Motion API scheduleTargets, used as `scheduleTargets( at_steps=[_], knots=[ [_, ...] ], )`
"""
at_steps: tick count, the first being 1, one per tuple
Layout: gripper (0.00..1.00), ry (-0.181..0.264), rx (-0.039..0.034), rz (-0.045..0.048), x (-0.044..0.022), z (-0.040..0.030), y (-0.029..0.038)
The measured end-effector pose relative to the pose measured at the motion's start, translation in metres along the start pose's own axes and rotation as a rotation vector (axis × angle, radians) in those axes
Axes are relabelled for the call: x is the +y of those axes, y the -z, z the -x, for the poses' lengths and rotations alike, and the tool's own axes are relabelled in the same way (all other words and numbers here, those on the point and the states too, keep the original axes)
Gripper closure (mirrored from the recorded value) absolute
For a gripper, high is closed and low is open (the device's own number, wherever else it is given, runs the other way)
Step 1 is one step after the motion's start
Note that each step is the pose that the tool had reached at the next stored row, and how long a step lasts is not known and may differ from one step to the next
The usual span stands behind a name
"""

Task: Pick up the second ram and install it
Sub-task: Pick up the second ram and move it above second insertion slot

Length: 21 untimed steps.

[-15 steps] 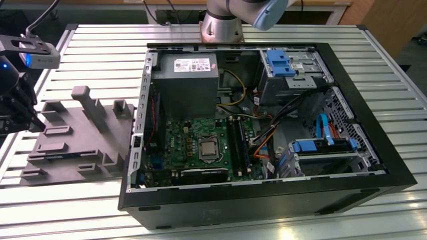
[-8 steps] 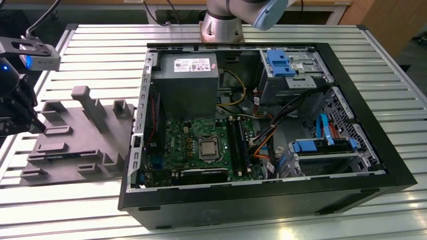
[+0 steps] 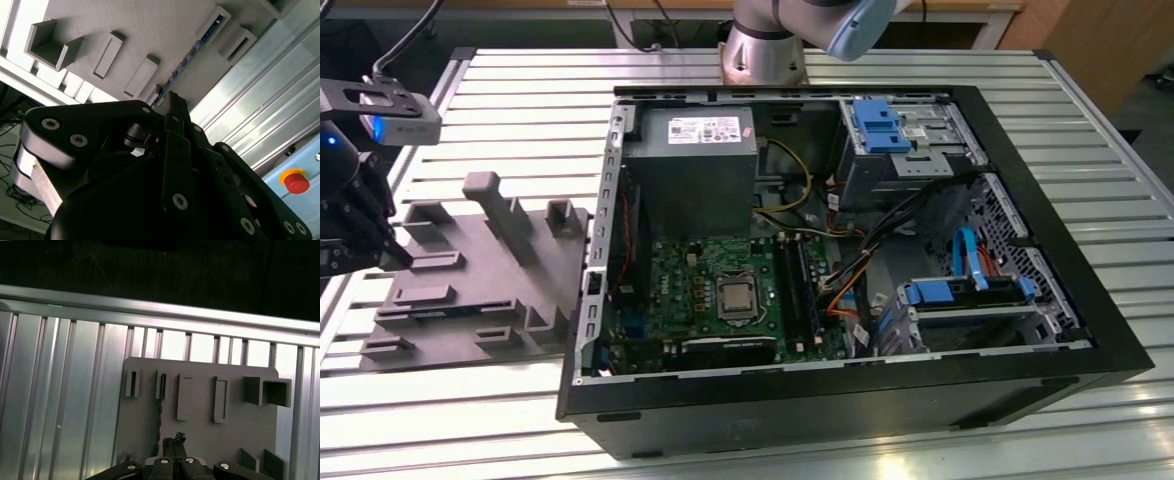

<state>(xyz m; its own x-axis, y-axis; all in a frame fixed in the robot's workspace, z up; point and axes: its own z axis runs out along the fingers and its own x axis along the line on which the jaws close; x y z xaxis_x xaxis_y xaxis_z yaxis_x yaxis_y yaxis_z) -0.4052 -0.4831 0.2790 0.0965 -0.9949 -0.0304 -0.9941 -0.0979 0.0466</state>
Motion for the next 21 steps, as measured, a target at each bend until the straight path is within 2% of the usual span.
scheduleTargets(
  at_steps=[21],
  knots=[
    [0.89,0.0,0.0,0.0,0.0004,-0.0066,-0.0061]
  ],
)
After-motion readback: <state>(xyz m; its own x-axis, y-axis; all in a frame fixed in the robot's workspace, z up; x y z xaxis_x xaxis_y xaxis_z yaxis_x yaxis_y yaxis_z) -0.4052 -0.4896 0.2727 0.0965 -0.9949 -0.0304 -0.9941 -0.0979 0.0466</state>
